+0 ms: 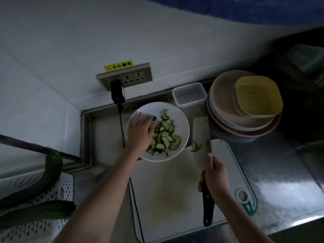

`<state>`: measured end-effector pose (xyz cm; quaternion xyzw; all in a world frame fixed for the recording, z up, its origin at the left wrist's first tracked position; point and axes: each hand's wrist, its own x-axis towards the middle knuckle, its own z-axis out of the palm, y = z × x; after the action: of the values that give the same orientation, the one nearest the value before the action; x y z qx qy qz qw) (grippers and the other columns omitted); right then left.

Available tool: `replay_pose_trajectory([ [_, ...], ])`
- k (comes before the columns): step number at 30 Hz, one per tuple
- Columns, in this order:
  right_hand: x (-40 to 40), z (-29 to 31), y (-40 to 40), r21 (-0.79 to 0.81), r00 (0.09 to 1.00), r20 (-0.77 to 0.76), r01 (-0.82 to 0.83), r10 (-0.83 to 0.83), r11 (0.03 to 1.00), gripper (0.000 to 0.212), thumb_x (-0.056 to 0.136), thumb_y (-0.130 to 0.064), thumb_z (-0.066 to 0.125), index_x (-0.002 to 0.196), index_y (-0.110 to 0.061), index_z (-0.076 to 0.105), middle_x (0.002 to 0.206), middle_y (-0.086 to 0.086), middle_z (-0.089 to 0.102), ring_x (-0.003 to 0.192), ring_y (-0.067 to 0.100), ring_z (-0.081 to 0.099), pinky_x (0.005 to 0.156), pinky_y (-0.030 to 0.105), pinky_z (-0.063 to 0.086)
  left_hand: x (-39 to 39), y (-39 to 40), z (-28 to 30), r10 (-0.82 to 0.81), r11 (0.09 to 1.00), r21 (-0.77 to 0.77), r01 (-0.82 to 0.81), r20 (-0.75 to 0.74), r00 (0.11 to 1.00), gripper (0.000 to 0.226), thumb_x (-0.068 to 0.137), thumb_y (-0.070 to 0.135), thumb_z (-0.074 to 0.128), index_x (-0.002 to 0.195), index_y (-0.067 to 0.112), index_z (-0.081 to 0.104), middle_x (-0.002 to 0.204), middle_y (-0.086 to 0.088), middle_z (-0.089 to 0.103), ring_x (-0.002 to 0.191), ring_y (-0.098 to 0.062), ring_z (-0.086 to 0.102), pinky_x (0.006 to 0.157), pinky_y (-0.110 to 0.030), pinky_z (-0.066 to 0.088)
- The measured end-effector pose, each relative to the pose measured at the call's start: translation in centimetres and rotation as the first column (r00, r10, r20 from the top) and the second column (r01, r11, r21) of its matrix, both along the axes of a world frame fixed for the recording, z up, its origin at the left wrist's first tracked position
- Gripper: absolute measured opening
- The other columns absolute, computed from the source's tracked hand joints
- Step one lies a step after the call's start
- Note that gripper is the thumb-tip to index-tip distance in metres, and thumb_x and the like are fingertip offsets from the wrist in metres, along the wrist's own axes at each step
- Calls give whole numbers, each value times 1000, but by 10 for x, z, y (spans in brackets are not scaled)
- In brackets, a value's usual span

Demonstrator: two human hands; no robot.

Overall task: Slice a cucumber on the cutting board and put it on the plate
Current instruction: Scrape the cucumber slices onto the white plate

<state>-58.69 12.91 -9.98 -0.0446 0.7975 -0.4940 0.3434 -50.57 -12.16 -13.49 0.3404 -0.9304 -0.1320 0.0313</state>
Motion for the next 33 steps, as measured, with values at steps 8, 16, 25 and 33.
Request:
replay_pose_trajectory([
  [8,5,-9,16,23,1000,10,4,-4,1000,46,101,-39,32,84,-1,51,47,11,49,34,29,51,38,31,40,-33,-21,13,40,998,-40,-41,-19,999,20,90,20,56,107,13,63,111,-7,58,113,-29,46,108,-45,25],
  [16,3,-6,18,-8,999,30,40,-39,999,45,102,-38,32,82,-3,52,49,13,47,34,28,49,38,32,40,-29,-16,13,10,994,-110,-12,-19,1000,17,87,23,60,102,15,59,107,-3,57,114,-29,43,111,-48,20],
  [25,-3,7,24,-78,995,95,52,-45,996,47,102,-38,34,86,5,45,50,13,44,35,27,46,38,32,40,-38,56,51,192,908,419,23,-462,866,16,81,16,72,95,15,65,84,11,63,77,0,59,69,-9,43],
  [33,3,7,20,-92,989,148,37,-23,995,43,102,-39,33,79,-5,46,50,16,44,34,27,46,37,30,38,-44,91,68,387,422,869,258,-430,816,22,77,-3,70,93,13,71,79,11,73,81,-3,68,75,-15,50],
])
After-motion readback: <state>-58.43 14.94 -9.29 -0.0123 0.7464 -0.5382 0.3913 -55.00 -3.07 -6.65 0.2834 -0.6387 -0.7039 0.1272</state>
